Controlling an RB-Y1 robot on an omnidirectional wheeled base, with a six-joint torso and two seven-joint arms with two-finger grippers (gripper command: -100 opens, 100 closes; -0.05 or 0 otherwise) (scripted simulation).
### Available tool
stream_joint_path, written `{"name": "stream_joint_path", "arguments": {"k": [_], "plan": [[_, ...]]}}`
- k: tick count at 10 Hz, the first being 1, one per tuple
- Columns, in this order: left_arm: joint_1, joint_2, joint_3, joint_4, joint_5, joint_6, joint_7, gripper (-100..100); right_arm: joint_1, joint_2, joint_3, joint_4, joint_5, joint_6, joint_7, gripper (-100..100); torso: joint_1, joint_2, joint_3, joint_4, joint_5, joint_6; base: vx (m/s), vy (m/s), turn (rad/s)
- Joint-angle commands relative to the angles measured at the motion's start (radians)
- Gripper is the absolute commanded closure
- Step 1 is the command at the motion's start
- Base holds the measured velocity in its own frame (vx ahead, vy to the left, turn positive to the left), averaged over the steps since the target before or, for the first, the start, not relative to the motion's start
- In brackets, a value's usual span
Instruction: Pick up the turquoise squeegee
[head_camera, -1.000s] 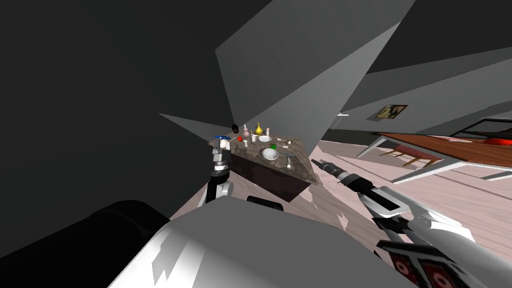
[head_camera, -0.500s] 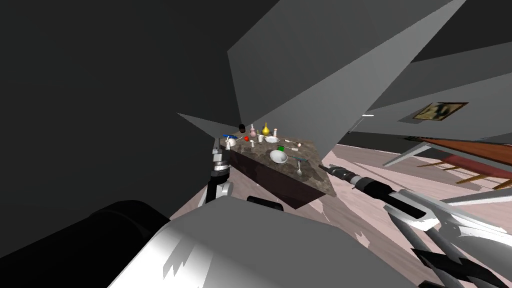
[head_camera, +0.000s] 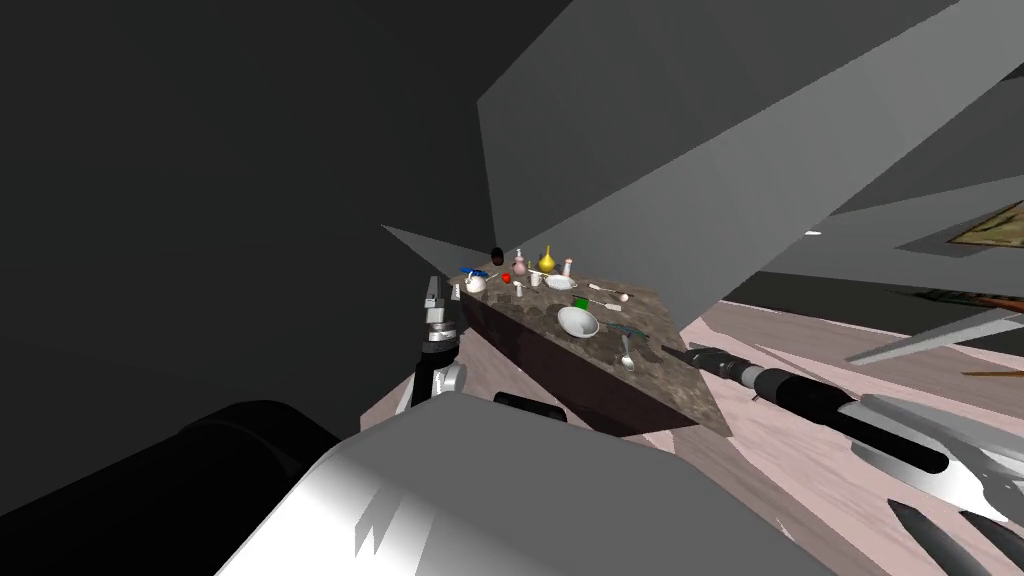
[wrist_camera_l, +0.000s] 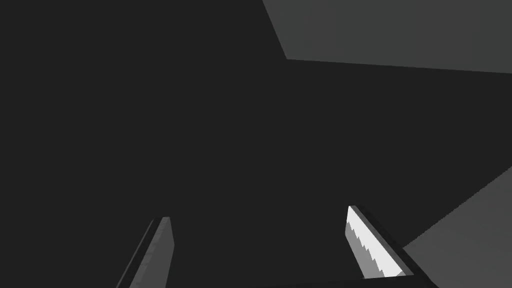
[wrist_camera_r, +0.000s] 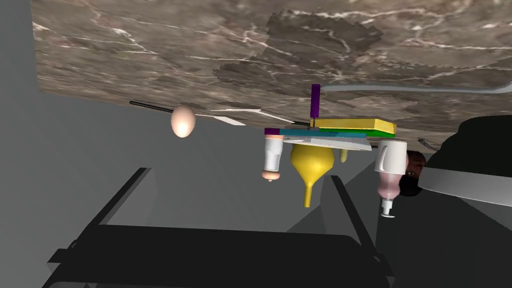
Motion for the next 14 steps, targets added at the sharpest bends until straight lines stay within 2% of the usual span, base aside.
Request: {"name": "stream_joint_path", "arguments": {"k": [1, 2, 5, 6, 8, 9, 10, 11, 12, 14], "plan": [[0.000, 0.000, 0.000, 0.000, 0.000, 0.000, 0.000, 0, -0.002, -0.047, 0.049, 0.049, 0.049, 0.005, -0.014, -100, 0.000, 0.000, 0.000, 0.000, 0.000, 0.000, 0.146, 0.187, 0.302], [0.000, 0.000, 0.000, 0.000, 0.000, 0.000, 0.000, 0, -0.002, -0.047, 0.049, 0.049, 0.049, 0.005, -0.014, -100, 0.003, -0.003, -0.002, -0.001, 0.001, 0.000, 0.107, 0.124, 0.045], [0.000, 0.000, 0.000, 0.000, 0.000, 0.000, 0.000, 0, 0.003, -0.105, 0.132, 0.132, 0.130, 0.005, -0.035, -100, 0.000, -0.001, 0.000, 0.000, 0.000, 0.000, 0.110, 0.126, 0.187], [0.000, 0.000, 0.000, 0.000, 0.000, 0.000, 0.000, 0, 0.003, -0.105, 0.132, 0.103, 0.130, 0.005, -0.035, -100, 0.001, -0.002, -0.001, -0.001, 0.000, 0.000, 0.092, 0.095, 0.087], [0.000, 0.000, 0.000, 0.000, 0.000, 0.000, 0.000, 0, 0.003, -0.105, 0.132, 0.132, 0.130, 0.005, -0.035, -100, -0.004, 0.004, 0.002, 0.001, -0.001, 0.002, 0.019, 0.027, -0.012], [0.000, 0.000, 0.000, 0.000, 0.000, 0.000, 0.000, 0, 0.005, -0.118, 0.156, 0.154, 0.153, 0.006, -0.042, -100, -0.007, 0.006, 0.003, 0.001, -0.001, 0.002, 0.044, 0.045, 0.165], [0.000, 0.000, 0.000, 0.000, 0.000, 0.000, 0.000, 0, 0.005, -0.118, 0.156, 0.154, 0.153, 0.006, -0.042, -100, -0.005, 0.005, 0.003, 0.001, -0.001, 0.001, 0.059, 0.049, 0.060], [0.000, 0.000, 0.000, 0.000, 0.000, 0.000, 0.000, 0, 0.012, -0.135, 0.198, 0.187, 0.192, 0.007, -0.055, -100, -0.005, 0.004, 0.002, 0.001, -0.001, 0.002, 0.111, 0.135, 0.196], [0.000, 0.000, 0.000, 0.000, 0.000, 0.000, 0.000, 0, 0.016, -0.140, 0.214, 0.199, 0.207, 0.008, -0.060, -100, 0.000, 0.001, 0.001, 0.000, 0.000, 0.001, 0.158, 0.161, 0.177], [0.000, 0.000, 0.000, 0.000, 0.000, 0.000, 0.000, 0, 0.016, -0.140, 0.214, 0.199, 0.207, 0.008, -0.060, -100, 0.000, 0.000, 0.000, 0.000, 0.000, 0.001, 0.071, 0.069, 0.009]]}}
